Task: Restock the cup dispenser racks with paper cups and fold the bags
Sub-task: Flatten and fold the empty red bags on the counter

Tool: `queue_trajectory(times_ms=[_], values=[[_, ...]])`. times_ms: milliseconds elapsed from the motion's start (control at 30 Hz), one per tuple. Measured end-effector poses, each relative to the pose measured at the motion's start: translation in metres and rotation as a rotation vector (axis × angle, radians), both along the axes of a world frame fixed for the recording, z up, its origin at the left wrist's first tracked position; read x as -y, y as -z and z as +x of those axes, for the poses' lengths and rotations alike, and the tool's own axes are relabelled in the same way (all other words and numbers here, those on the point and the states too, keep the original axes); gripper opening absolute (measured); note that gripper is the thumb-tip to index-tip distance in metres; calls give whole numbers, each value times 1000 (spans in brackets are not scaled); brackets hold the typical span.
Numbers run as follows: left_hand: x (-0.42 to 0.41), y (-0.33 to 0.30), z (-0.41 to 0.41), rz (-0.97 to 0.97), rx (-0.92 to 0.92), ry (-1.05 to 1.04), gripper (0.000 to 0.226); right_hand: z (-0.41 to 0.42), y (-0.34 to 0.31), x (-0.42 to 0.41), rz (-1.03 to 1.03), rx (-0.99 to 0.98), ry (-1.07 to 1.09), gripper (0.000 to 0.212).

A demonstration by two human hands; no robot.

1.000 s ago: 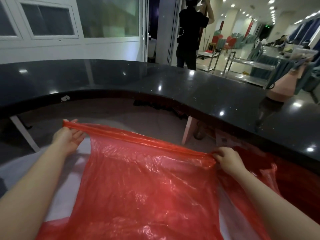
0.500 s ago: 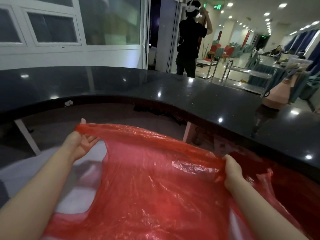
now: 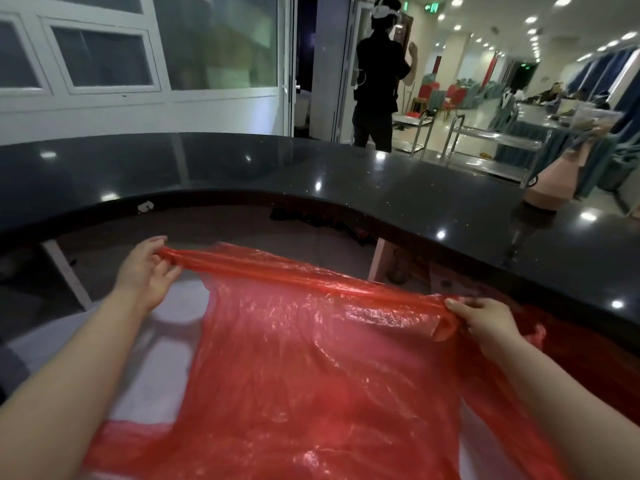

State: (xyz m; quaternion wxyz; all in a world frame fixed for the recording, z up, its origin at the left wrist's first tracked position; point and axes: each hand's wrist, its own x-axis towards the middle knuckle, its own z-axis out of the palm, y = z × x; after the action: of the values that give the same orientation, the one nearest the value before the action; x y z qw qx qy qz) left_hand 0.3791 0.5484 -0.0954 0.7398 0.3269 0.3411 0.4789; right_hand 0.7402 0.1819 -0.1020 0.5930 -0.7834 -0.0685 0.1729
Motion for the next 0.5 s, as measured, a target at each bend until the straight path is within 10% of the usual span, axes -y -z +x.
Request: queue_trajectory(times_ms=[300, 500], values=[[2, 20, -16, 78, -183, -72, 60, -11, 19, -12, 219, -264, 29, 4], [13, 22, -23, 703, -914, -37, 57, -17, 36, -18, -52, 12, 22, 19]])
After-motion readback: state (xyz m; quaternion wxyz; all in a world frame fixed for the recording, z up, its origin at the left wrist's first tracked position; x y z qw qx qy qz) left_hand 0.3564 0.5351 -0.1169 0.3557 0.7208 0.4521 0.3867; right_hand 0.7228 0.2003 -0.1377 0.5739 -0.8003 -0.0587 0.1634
